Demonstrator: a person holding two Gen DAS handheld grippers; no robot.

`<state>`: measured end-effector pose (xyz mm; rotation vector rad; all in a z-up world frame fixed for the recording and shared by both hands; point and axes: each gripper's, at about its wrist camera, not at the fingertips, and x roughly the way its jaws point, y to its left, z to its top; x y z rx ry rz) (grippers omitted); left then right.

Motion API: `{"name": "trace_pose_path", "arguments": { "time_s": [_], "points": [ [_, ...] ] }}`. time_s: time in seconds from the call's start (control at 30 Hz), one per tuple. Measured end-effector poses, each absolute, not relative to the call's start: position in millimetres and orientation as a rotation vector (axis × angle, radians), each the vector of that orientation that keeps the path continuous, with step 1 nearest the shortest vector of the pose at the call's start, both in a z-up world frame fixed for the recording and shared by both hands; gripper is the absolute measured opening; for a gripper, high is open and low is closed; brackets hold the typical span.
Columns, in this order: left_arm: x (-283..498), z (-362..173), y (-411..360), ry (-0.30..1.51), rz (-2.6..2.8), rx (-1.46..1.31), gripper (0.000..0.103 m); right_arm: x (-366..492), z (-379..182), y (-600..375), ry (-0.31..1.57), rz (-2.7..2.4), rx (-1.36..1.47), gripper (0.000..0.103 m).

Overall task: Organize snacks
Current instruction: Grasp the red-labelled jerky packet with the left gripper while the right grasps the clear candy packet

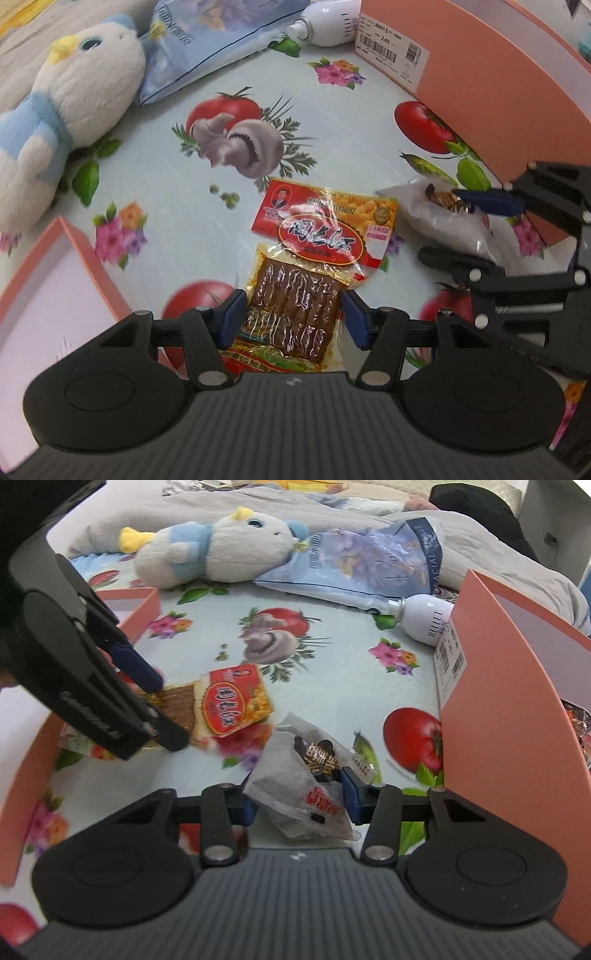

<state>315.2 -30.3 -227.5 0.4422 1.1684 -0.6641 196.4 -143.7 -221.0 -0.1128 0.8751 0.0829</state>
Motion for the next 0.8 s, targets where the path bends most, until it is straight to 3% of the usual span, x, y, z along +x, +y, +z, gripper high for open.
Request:
{"name": "trace_pose_path", "arguments": {
  "time_s": [0.4,0.5,0.8],
  "points": [
    [274,-220,-19,1.185,-0.515,0.231,0.062,162,-207,-152,0.878,0.103,-0.076,0.046],
    [266,-215,-20,1.182,-0.457,0.196,0.031,155,-205,-155,0.880,0.106,-0.064,0.046],
    [235,-220,-26,1.177,-0.360,0.045,0.030,137,-210,-163,0.914,0.131,-0.054,0.046]
  ]
}}
